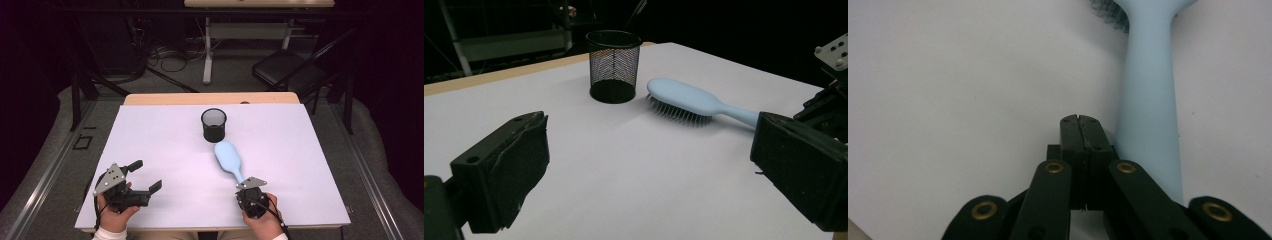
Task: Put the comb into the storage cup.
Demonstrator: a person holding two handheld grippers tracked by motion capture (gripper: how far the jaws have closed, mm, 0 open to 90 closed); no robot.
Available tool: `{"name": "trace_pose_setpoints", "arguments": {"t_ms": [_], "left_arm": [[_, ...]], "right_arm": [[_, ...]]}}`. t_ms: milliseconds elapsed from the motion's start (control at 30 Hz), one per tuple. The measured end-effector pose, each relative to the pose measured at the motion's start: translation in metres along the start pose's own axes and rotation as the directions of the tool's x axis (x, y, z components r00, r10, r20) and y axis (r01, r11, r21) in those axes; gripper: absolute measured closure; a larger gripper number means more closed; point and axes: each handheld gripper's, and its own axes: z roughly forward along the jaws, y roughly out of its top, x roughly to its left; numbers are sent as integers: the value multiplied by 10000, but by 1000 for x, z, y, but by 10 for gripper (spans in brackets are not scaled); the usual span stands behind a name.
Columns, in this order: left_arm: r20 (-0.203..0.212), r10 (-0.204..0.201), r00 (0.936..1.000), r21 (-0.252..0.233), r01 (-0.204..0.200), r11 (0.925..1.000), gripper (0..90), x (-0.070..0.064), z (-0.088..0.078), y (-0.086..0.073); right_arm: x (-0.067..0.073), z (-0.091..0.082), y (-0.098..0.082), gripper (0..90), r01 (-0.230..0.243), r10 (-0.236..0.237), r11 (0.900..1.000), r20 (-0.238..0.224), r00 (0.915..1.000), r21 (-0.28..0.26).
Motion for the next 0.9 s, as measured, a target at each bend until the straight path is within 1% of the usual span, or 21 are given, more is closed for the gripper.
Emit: {"name": "trace_pose_setpoints", "arguments": {"t_ms": [33,100,167,200,267,400,467,533,700,900], "left_arm": [[0,0,10000,0,0,10000,23,0,0,0],[3,16,10000,3,-16,10000,23,0,0,0],[-4,8,10000,1,-8,10000,23,0,0,0],[-4,8,10000,1,-8,10000,23,0,0,0],[12,11,10000,23,-11,10000,23,0,0,0],[-7,10,10000,-5,-10,10000,23,0,0,0],[-10,23,10000,-5,-23,10000,23,0,0,0],[-3,15,10000,-5,-15,10000,23,0,0,0],[-27,23,10000,6,-23,10000,23,0,0,0],[-21,33,10000,21,-33,10000,23,0,1,0]], "right_arm": [[-1,-1,0,900,-94,94,10000,8,10000,13],[-3,-1,-1,900,-93,93,10000,20,10000,-3],[-7,-3,-2,900,-237,237,9997,66,9997,0],[-7,-3,-2,900,-237,237,9997,66,9997,0],[-12,-3,-3,900,-313,314,9995,151,9994,-79],[-16,-5,-4,900,-405,407,9991,246,9989,-81],[-18,-5,-4,900,-562,565,9983,256,9981,-130],[-20,-5,-5,900,-615,619,9979,268,9977,-184],[-24,-5,-6,900,-667,672,9976,308,9973,-173],[-25,-4,-6,900,-692,698,9974,285,9972,-189]]}}
